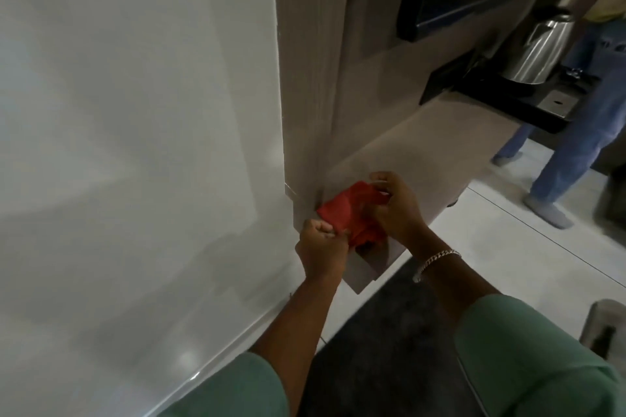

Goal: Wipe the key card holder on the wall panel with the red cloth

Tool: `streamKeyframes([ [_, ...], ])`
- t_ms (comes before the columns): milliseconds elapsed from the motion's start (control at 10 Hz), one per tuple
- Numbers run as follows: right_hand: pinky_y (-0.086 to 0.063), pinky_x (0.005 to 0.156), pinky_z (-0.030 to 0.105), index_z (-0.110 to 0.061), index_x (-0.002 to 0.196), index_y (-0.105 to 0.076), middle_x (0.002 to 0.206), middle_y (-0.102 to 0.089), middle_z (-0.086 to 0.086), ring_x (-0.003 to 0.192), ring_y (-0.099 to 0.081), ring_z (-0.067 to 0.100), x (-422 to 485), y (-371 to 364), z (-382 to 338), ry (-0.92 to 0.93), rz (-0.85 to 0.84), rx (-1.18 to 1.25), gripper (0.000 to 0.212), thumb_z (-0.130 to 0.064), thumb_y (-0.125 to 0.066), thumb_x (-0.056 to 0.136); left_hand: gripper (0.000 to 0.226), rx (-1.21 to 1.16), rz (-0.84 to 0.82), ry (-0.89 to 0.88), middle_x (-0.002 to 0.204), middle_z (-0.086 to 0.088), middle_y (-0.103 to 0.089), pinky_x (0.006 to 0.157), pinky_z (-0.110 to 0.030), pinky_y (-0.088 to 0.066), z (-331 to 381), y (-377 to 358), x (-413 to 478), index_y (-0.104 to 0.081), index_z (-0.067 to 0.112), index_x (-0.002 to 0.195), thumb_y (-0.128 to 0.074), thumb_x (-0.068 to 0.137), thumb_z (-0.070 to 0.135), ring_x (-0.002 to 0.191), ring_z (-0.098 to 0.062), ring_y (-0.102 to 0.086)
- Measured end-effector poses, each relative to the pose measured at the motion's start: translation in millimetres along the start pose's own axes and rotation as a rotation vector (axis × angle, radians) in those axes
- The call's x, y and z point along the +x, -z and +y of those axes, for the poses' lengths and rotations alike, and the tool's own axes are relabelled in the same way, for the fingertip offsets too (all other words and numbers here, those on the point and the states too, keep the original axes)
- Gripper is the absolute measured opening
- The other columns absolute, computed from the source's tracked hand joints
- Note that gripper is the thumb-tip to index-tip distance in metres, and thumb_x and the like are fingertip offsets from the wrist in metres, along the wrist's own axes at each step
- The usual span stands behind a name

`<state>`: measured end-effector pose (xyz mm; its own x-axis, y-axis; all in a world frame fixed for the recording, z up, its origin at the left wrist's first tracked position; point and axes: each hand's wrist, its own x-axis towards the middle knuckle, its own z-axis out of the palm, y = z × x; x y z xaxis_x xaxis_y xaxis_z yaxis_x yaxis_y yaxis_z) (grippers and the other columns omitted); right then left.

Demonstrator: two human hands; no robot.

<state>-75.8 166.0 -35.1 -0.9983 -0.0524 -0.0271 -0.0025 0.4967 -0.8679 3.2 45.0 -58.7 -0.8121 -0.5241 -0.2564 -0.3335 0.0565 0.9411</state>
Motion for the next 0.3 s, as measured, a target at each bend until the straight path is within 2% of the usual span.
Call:
streamKeyframes([
  [100,-0.05,0.084,0.03,-0.014,0.116,-0.061,0.111,-0.062,-0.003,0.104,-0.059,0.019,11.7,-10.7,14.5,0.083,0.006,-0.083,0.043,0.003,-0.069,0.077,0.025,0.085,-0.042,-0.139,0.07,-0.003,-0.067,0.062,-0.016,-0.053,-3.5,2.4,9.6,-0.056,0.016,0.068,-0.078,0.074,0.006,0.064,-0.014,-0.064],
  [200,-0.045,0.09,0.028,-0.013,0.118,-0.063,0.116,-0.066,0.006,0.107,-0.059,0.022,11.0,-12.1,11.2,0.15,-0.01,-0.245,0.039,-0.002,-0.068,0.081,0.024,0.103,-0.043,-0.151,0.069,-0.012,-0.07,0.066,-0.04,-0.063,-7.3,16.3,16.4,-0.058,0.017,0.064,-0.073,0.076,0.003,0.064,-0.026,-0.07],
  [300,-0.042,0.103,0.034,-0.013,0.126,-0.06,0.132,-0.061,0.012,0.123,-0.053,0.03,5.3,-11.8,-1.2,0.262,0.042,-0.476,0.04,-0.012,-0.066,0.086,0.014,0.123,0.007,-0.185,0.068,-0.014,-0.07,0.067,-0.044,-0.062,-3.7,35.1,15.7,-0.063,0.01,0.07,-0.071,0.08,0.004,0.064,-0.029,-0.07],
])
